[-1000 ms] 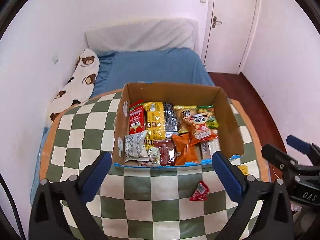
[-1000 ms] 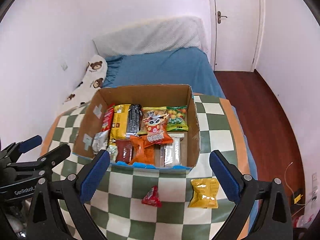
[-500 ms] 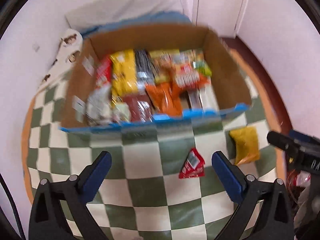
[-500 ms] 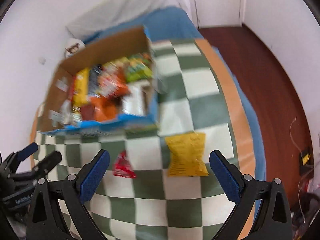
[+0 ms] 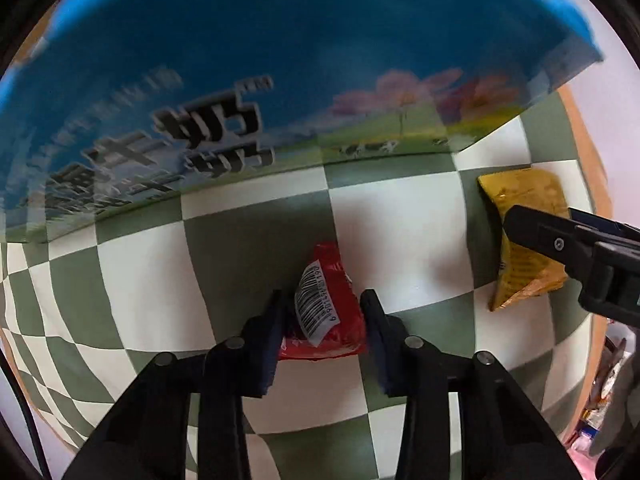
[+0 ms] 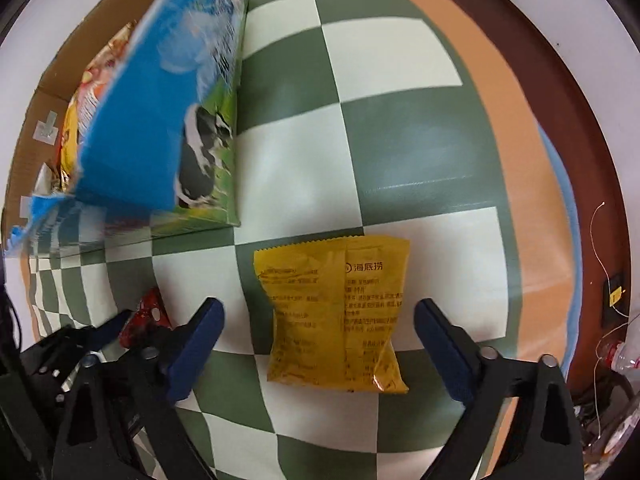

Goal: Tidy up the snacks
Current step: 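Grasp the small red packet with the left tool while the right tool grasps the yellow bag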

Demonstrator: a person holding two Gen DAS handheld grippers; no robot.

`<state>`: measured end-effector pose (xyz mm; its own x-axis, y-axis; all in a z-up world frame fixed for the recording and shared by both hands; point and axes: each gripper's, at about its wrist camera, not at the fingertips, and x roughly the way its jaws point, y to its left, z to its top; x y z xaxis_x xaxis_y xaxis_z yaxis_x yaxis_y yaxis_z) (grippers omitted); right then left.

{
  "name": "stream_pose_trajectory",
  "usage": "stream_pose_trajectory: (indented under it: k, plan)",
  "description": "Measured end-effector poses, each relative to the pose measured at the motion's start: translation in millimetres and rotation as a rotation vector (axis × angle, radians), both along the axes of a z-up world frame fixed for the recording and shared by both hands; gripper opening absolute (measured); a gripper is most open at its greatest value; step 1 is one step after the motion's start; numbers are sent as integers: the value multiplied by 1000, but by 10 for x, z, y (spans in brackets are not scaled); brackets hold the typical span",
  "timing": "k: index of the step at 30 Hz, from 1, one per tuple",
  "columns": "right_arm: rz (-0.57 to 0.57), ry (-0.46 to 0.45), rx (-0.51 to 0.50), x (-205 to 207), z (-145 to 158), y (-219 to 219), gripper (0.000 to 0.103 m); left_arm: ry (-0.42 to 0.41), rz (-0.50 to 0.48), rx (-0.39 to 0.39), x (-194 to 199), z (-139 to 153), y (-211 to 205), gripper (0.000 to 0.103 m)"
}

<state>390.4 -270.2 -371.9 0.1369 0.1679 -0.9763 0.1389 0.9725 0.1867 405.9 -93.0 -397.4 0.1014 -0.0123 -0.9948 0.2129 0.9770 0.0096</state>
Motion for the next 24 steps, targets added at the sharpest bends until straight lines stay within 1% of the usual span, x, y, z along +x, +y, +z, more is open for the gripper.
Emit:
stream_pose_trajectory:
  k: [1,2,5,7,11,15,18,20,21,22,23,24]
  plan:
    - [7,6,0,0,-34,5,74,-6,-1,0,-27,0,5,33]
    - [15,10,0,-16,-67,12,65,-6,-2,0,-57,7,20,33]
    - [51,10,7,-87,-101,66,59,3,24,1,-196,35,174,32]
    - [85,30,15,-191,-124,147,56,12,44,4,-320,56,327,32]
    - [149,78,43,-503,-190,399,56,56,93,13,-672,58,770,32]
    - [191,138,80,-863,-275,673,56,110,138,18,-981,-21,1163,32]
    - [221,165,69,-1082,-360,873,56,150,179,-16,-1119,-128,1375,34]
    - [211,172,67,-1128,-409,947,58,164,198,-53,-1136,-179,1450,38]
    - [203,171,68,-1142,-419,963,59,176,204,-57,-1125,-214,1479,45]
    - [189,191,71,-1140,-429,981,63,186,209,-60,-1104,-249,1518,52]
    - [176,192,73,-1168,-434,997,68,194,210,-66,-1098,-278,1531,55]
    - [167,191,74,-1172,-445,1018,70,197,212,-71,-1087,-298,1545,56]
